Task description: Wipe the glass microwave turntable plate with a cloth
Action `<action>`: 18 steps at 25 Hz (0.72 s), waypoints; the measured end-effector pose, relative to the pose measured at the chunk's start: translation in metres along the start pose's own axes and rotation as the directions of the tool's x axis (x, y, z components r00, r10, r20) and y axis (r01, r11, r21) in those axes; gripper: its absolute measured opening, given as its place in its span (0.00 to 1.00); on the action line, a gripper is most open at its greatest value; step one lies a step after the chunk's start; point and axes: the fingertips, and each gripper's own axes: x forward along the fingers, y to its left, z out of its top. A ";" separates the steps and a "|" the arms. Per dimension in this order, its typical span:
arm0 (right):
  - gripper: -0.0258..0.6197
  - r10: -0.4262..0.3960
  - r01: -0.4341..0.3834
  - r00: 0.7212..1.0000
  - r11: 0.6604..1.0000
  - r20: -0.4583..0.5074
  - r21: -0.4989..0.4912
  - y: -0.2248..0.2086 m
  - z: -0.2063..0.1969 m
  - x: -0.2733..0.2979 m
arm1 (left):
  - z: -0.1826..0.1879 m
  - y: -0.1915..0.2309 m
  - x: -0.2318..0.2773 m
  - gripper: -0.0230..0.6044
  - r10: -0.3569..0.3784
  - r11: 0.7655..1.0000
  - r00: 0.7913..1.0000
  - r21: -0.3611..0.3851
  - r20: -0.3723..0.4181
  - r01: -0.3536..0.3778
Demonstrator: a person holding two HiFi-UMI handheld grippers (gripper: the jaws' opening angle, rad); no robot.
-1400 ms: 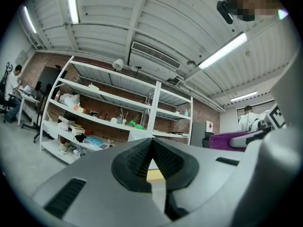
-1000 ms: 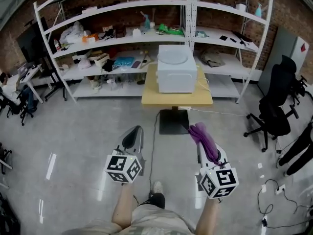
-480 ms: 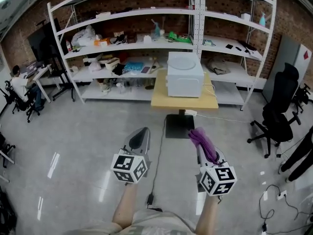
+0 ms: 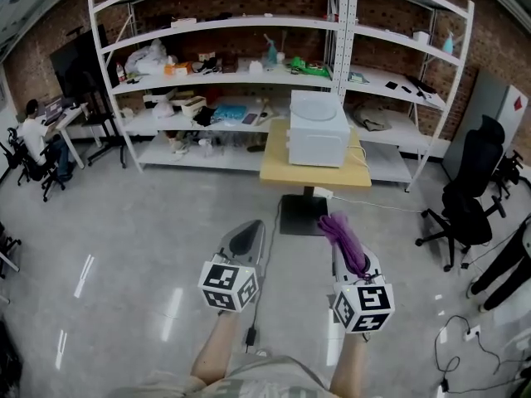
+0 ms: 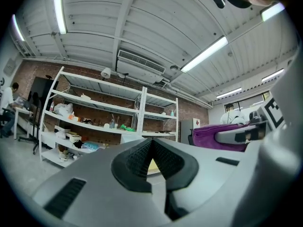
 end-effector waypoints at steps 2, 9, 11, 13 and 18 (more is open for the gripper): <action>0.12 -0.001 0.001 1.000 1.000 0.000 0.004 0.003 0.000 -0.001 | 0.000 0.002 -0.001 0.04 0.001 1.000 1.000 0.009 -0.002 -0.001; 0.12 -0.012 0.012 1.000 1.000 0.001 0.024 0.003 0.000 -0.004 | 0.006 0.004 -0.010 0.04 0.019 0.998 1.000 0.055 0.002 -0.019; 0.12 -0.011 0.011 1.000 1.000 0.006 0.027 0.007 -0.001 -0.003 | 0.008 0.006 -0.012 0.04 0.019 0.998 1.000 0.064 0.005 -0.019; 0.12 -0.006 0.006 1.000 1.000 0.003 0.025 0.010 -0.002 -0.002 | 0.009 0.007 -0.015 0.04 0.021 0.998 1.000 0.064 0.008 -0.022; 0.12 -0.002 0.002 1.000 1.000 -0.010 0.009 0.015 -0.005 -0.002 | 0.012 0.009 -0.021 0.04 0.028 0.998 1.000 0.061 0.014 -0.028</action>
